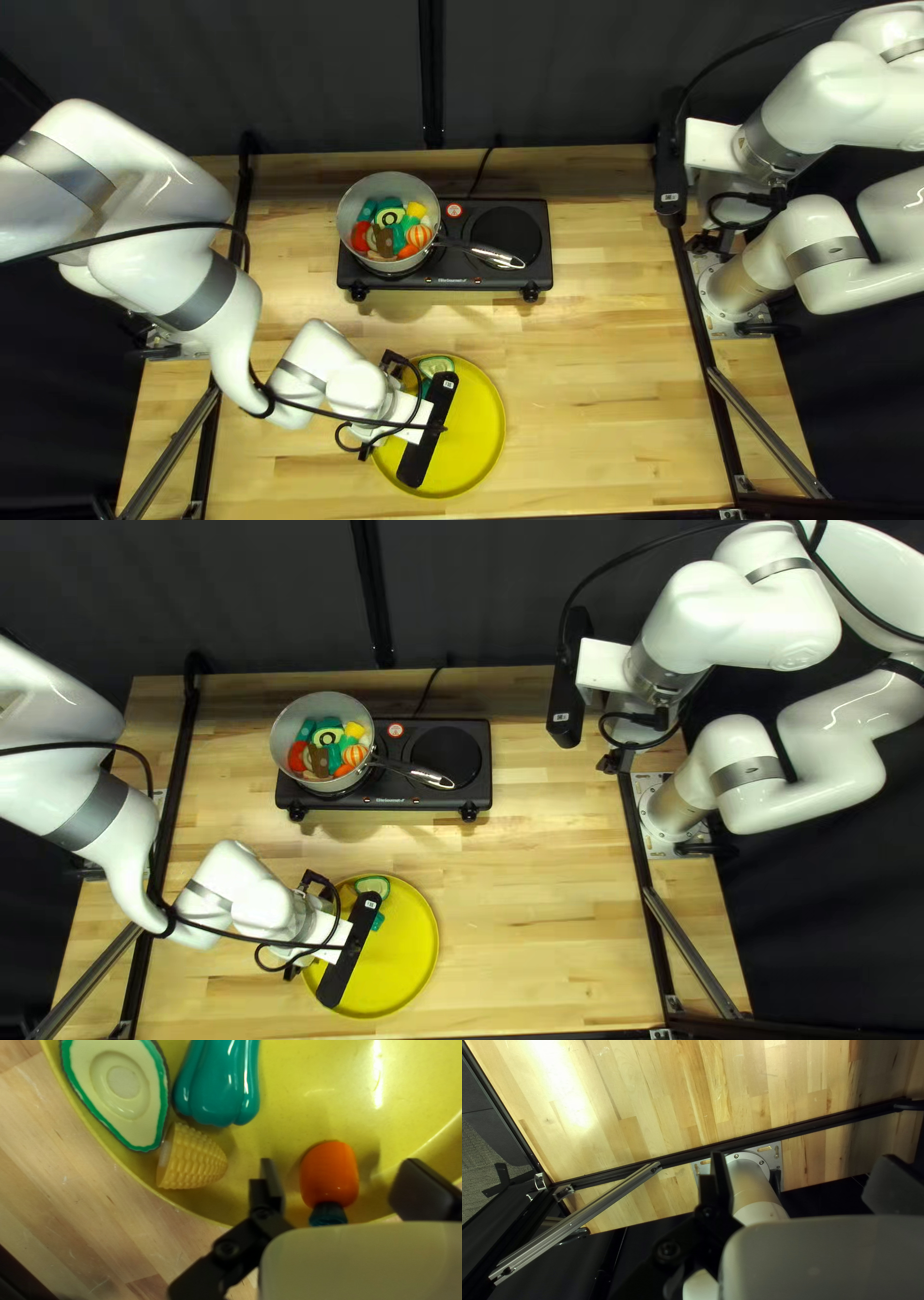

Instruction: Pick up a pot and place it onto the stove surface, add food to pot

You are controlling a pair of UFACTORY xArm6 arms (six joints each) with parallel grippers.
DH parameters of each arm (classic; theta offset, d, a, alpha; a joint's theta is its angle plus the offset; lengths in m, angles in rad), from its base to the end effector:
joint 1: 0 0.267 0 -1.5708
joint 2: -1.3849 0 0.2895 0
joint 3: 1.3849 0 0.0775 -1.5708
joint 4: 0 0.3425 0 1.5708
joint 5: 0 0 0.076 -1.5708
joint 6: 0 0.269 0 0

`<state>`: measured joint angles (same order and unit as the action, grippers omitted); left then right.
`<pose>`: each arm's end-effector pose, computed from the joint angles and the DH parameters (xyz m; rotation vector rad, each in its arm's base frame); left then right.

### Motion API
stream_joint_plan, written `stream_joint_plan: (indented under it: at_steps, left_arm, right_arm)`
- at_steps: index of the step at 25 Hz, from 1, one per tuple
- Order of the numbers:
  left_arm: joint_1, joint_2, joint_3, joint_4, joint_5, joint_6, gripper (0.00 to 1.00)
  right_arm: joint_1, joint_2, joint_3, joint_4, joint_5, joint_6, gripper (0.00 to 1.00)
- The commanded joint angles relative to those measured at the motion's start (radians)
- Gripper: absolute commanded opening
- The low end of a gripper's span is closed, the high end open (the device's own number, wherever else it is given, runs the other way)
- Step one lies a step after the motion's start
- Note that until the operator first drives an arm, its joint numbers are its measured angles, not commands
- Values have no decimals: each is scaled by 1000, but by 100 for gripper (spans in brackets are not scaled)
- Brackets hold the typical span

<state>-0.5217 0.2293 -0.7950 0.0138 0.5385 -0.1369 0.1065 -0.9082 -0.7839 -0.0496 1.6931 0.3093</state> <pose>0.3898 -0.2229 0.0175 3.0778 -0.6184 0.0441 0.2151 0.0092 0.3338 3.0763 -0.3224 0.0142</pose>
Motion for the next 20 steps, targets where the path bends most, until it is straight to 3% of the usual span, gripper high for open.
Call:
stream_joint_plan:
  at_steps: [1,16,20]
  left_arm:
    - [0,0,0,0,0,0,0]
    - [5,-11,1,-7,9,9,0]
    - [70,-127,-66,-35,219,106,0]
  right_arm:
    - [0,0,0,0,0,0,100]
    - [0,0,0,0,0,0,100]
    - [0,0,0,0,0,0,100]
